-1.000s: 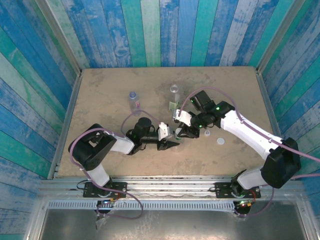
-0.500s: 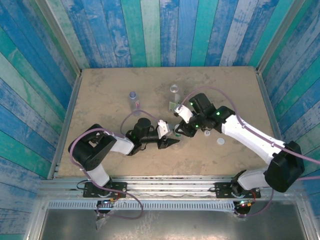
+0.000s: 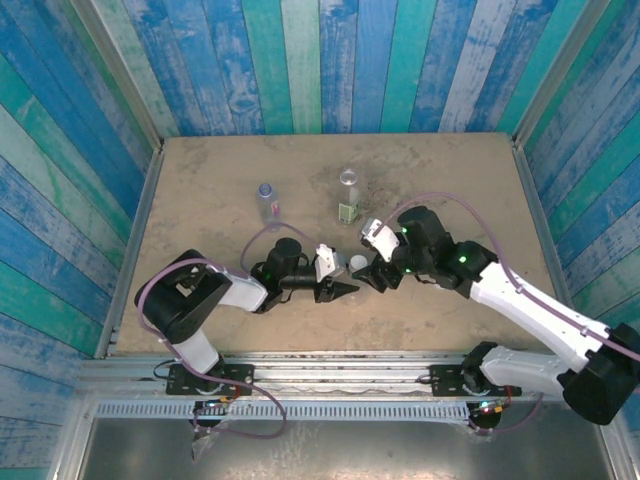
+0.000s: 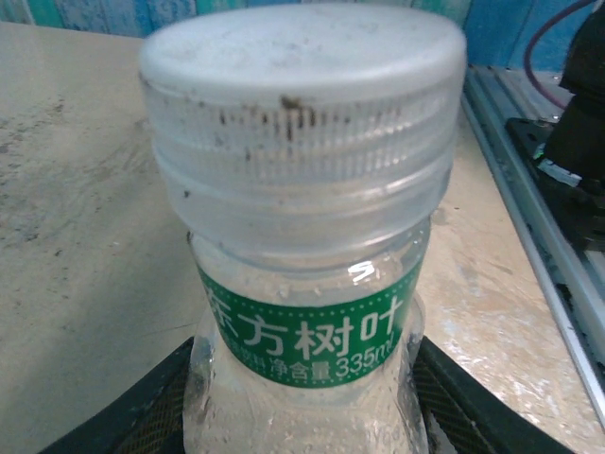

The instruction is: Screw on the bottle caps

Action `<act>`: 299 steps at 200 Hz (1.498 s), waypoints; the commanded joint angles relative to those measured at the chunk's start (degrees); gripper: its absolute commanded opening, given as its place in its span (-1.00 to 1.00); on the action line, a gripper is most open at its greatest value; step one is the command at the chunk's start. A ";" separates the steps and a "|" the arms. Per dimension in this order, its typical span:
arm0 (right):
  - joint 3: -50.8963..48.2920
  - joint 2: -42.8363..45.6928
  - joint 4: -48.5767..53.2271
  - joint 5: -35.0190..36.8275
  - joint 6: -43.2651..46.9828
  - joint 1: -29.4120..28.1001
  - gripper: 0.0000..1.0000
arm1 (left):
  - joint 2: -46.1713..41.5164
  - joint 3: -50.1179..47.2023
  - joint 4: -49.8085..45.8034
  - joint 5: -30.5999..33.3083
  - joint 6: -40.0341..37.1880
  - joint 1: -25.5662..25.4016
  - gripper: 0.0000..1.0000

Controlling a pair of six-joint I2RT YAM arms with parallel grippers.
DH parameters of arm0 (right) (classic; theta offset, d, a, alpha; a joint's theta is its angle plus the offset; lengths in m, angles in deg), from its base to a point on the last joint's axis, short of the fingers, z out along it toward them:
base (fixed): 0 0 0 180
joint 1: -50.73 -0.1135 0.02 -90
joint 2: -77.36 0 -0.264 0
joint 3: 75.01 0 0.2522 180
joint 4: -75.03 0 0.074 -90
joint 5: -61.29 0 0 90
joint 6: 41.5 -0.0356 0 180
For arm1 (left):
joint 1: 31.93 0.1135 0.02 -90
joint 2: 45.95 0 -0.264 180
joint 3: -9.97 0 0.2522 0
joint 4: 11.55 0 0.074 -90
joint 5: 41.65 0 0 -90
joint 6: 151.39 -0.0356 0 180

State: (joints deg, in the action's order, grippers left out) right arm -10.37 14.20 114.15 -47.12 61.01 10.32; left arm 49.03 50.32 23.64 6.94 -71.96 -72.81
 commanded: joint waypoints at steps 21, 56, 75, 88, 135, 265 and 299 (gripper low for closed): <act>-1.39 1.30 -2.91 -12.34 7.70 3.66 0.55 | -6.31 -1.03 0.85 -6.13 0.26 -0.07 0.07; -1.13 -1.18 -1.98 -15.85 8.49 3.66 0.48 | -8.22 -1.36 0.89 -6.44 0.62 -0.07 0.07; -0.38 -3.46 -0.76 -18.20 9.53 3.66 0.40 | -7.90 -1.19 0.92 -6.51 0.89 -0.07 0.08; 0.08 -5.04 -0.69 -18.37 9.61 3.72 0.32 | -7.82 -1.19 1.69 -6.99 1.57 -0.07 0.08; 0.90 -7.59 -1.82 -22.24 8.74 3.67 -0.09 | -8.80 -1.70 1.90 -6.94 1.65 -0.05 0.10; -6.12 -3.33 -17.38 -27.45 0.32 3.71 -0.33 | -10.64 -4.97 13.40 -6.16 8.47 -0.07 0.30; -6.49 -2.74 -17.63 -26.06 0.40 3.71 -0.13 | -10.72 -4.94 11.63 -5.84 6.92 -0.07 0.07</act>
State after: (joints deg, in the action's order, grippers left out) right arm -15.84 10.29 97.46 -72.72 62.45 14.11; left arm 41.47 45.59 34.15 0.23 -64.01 -72.85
